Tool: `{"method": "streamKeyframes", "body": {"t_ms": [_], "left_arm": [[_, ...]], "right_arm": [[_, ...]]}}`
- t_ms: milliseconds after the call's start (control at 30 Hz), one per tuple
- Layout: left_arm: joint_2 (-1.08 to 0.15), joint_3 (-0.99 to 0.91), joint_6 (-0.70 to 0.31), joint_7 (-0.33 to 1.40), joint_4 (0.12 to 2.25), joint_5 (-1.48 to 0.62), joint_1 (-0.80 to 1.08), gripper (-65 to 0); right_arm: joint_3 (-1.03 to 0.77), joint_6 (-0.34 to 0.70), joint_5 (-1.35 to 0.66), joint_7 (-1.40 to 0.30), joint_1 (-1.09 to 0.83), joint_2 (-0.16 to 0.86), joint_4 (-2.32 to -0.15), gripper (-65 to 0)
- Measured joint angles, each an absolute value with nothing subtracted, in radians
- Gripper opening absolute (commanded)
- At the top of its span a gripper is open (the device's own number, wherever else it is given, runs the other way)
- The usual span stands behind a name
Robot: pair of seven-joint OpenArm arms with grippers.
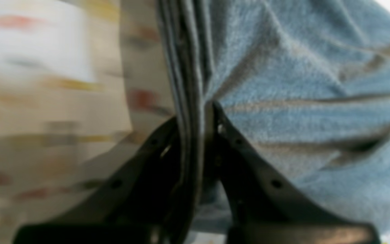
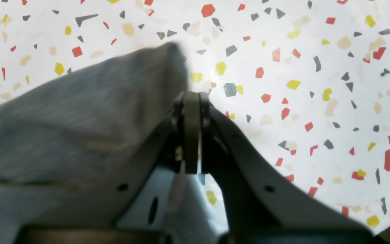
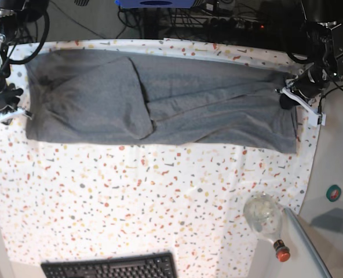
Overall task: Layout the t-shirt on the table in an organized manner, then fold the t-shirt properly
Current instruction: 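Lift the collar end with the left gripper and fold it toward the right gripper, then lay the folded collar end down and release it with the left gripper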
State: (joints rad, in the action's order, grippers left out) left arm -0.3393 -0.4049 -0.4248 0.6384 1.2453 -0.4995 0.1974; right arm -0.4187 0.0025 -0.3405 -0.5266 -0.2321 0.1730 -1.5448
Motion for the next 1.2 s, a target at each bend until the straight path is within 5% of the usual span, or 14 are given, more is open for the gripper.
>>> {"method": "streamKeyframes", "body": {"t_ms": [133,267,567,1200], "left_arm": [[-0.264,-0.358,-0.301,0.646,1.526,-0.352,0.292,-65.0],[-0.17,-0.175,-0.288,0.64,1.726,-0.193,0.333,-65.0],[-0.043,0.196,-0.292,0.725,1.693,0.025,0.284,-65.0],[-0.037,0.295,-0.28,0.733,1.686,0.05,0.265,-65.0]], "right_arm": [[-0.42,0.003,-0.34,-0.527,-0.234,0.173,-1.545,-65.0],[-0.421,0.004,-0.338,-0.527,-0.232,0.172,-1.545,-65.0],[-0.421,0.004,-0.337,-0.527,-0.228,0.173,-1.545,-65.0],[-0.421,0.004,-0.338,-0.527,-0.216,0.173,-1.545,-65.0]]}}
